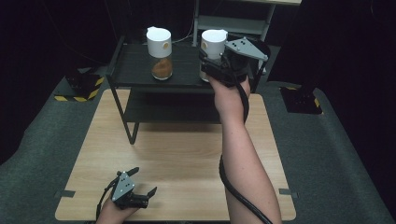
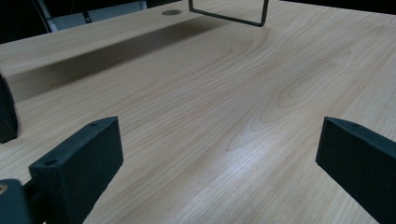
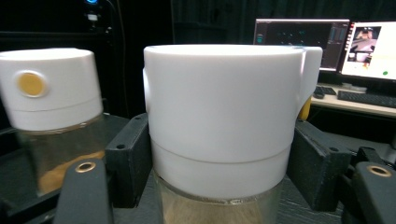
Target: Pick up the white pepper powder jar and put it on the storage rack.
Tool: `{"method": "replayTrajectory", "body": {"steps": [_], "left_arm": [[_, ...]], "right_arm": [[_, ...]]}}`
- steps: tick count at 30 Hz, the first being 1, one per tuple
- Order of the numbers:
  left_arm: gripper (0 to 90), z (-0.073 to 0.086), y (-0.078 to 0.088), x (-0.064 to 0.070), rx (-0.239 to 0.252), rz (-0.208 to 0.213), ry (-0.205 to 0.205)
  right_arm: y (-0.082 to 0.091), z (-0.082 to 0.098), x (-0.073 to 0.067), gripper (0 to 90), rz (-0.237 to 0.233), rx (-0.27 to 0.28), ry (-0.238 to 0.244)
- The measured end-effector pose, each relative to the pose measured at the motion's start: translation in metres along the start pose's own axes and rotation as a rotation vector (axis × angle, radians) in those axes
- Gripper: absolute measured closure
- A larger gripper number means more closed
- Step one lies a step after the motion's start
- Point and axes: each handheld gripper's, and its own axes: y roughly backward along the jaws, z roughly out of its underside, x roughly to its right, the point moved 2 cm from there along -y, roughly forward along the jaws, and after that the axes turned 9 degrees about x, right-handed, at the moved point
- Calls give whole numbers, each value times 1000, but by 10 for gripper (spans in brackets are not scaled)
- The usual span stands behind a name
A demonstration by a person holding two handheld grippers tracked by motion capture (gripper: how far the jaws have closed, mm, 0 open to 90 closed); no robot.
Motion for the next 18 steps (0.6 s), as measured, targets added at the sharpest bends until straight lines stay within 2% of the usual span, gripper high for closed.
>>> {"method": "replayTrajectory", "body": {"steps": [6,18], "left_arm": [[9,0,0,0,0,0,1],[9,0,0,-2,2,4,8]], "right_arm": [[-10,3,3,305,11,-11,-4],[-18,9,8,304,-5,-3,-15]]}}
